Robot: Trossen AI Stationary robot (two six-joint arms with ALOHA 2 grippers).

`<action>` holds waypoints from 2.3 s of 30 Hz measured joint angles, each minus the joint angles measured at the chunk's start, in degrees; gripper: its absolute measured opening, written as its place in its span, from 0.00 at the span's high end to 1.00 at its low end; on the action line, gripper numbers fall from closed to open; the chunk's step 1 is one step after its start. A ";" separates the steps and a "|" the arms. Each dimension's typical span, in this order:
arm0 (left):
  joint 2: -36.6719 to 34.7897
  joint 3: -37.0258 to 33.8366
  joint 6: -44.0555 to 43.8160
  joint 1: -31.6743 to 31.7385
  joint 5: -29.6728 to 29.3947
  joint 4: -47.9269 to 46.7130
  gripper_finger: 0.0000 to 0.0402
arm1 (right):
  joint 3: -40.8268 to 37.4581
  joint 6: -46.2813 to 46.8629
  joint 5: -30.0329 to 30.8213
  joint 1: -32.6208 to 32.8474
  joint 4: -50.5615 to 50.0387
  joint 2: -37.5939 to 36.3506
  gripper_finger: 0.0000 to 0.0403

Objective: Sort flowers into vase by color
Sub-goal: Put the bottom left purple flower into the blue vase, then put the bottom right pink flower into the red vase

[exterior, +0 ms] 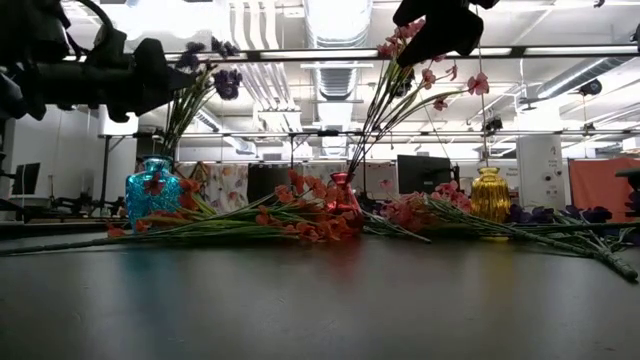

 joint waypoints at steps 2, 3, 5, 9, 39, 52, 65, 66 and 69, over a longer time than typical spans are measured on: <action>-0.92 0.00 0.17 0.01 -0.02 -1.21 0.29 | 0.00 0.03 -0.01 0.00 0.00 0.00 0.19; -1.44 0.00 -0.18 0.01 -0.02 -1.61 0.29 | 0.00 0.05 -0.01 0.00 0.00 0.00 0.19; -2.70 0.00 -1.39 -0.26 -0.04 -3.14 0.29 | 0.00 0.07 -0.01 0.00 0.02 0.00 0.19; -5.72 0.00 -4.18 -0.79 -0.43 -9.98 0.29 | 0.00 0.09 -0.03 0.00 0.04 0.00 0.19; -11.67 32.36 -23.24 -6.78 -2.49 -89.67 0.29 | 0.00 2.51 -3.07 0.00 -2.73 0.00 0.19; -10.82 31.05 -31.76 -15.45 17.84 -84.62 0.29 | 0.00 21.87 -6.02 0.00 -20.15 -0.24 0.19; -7.82 30.49 -38.19 -42.19 3.73 -82.66 0.35 | -1.57 38.92 -1.09 -0.41 -30.01 -0.26 0.19; -7.19 30.49 -39.11 -44.37 1.78 -82.76 0.35 | -2.22 39.49 -0.21 -0.60 -29.27 -0.26 0.19; -4.62 30.39 -42.32 -50.33 -5.01 -83.29 0.36 | -4.28 40.61 0.49 -1.46 -27.08 -0.20 0.19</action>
